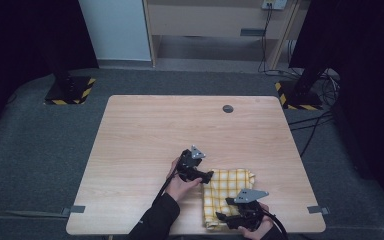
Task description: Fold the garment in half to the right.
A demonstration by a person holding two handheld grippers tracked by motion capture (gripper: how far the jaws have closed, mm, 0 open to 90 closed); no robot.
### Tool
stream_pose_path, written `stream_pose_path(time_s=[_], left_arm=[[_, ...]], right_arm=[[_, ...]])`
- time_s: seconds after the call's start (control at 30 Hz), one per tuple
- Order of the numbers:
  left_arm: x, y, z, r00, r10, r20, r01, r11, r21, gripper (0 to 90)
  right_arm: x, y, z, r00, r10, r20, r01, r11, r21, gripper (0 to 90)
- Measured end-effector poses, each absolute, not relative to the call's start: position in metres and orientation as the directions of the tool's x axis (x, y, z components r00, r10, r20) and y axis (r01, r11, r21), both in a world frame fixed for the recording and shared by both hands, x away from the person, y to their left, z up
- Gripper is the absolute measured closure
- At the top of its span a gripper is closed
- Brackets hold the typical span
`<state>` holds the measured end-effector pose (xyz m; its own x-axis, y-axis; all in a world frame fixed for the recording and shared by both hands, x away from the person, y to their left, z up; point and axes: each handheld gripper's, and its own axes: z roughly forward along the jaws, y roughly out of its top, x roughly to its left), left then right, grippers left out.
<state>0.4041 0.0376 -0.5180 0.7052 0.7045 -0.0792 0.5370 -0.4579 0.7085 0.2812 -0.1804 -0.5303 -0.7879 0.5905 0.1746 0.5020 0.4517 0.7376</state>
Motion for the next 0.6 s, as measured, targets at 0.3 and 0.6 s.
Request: stream_pose_path(time_s=[0.3,0.6], left_arm=[[0.397,0.039,-0.514,0.713,0.699,-0.065,0.522,-0.466,0.714,16.2],[0.398,0.04,-0.516,0.705,0.705,-0.082,0.54,-0.457,0.707,14.8]], right_arm=[[0.287,-0.193,-0.513,-0.771,0.616,0.159,0.485,0.408,0.773,30.5],[0.297,-0.207,-0.53,-0.748,0.643,0.166,0.534,0.434,0.726,30.9]])
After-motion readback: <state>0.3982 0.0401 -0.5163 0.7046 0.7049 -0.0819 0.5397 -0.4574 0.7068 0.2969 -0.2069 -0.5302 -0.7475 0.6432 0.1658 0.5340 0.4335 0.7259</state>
